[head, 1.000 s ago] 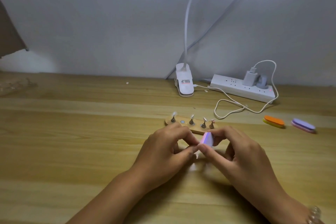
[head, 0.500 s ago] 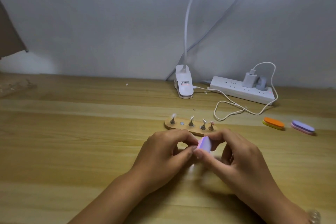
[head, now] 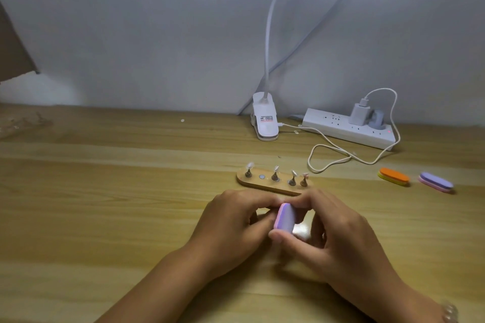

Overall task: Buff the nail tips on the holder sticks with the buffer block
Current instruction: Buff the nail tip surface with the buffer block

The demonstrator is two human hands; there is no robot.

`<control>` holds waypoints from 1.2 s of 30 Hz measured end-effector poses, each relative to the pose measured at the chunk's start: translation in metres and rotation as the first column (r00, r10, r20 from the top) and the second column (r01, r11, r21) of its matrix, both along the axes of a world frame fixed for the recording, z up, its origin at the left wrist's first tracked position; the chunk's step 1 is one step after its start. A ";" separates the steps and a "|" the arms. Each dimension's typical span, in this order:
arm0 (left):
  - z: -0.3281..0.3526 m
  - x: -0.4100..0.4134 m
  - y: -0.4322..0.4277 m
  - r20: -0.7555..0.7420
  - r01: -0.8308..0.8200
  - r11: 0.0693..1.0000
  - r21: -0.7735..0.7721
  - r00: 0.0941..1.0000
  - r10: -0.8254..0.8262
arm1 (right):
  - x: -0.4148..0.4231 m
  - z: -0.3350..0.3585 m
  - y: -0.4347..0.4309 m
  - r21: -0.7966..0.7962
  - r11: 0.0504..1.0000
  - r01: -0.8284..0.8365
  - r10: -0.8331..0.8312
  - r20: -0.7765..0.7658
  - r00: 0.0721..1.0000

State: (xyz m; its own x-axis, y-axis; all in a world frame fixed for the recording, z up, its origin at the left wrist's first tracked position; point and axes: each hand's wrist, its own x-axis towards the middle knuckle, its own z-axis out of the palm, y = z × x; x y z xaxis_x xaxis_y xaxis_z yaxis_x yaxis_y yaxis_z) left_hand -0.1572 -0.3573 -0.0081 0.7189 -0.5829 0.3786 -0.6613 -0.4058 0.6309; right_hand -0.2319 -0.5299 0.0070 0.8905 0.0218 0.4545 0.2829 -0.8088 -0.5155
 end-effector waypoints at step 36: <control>-0.001 0.000 -0.002 0.033 -0.030 0.996 -0.087 0.999 0.033 | 0.002 -0.001 -0.006 -0.008 0.999 0.041 -0.040 0.069 0.997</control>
State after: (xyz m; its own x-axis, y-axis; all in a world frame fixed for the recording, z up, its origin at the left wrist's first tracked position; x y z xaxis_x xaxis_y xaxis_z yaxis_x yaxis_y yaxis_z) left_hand -0.1569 -0.3590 -0.0088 0.7221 -0.5242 0.4513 -0.6710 -0.3722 0.6413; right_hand -0.2294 -0.5361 0.0057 0.8573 -0.0094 0.5148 0.2844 -0.8248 -0.4886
